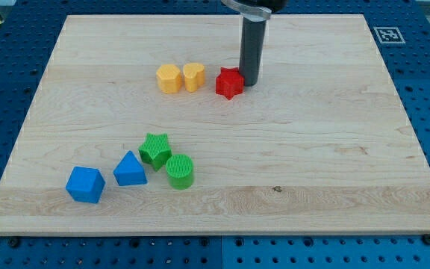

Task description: Push the red star slightly up

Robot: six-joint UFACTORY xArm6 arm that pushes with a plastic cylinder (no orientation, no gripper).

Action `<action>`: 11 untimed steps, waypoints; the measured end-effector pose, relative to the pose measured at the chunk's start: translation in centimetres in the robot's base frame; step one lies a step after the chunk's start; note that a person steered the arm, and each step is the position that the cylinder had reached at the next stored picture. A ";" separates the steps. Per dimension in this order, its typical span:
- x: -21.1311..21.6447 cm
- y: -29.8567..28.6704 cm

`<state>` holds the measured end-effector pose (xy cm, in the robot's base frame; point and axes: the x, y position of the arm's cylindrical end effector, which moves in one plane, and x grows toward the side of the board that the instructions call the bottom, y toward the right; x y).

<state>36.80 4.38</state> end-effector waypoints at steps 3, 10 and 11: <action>-2.1 -0.1; 5.9 0.3; 5.9 -1.1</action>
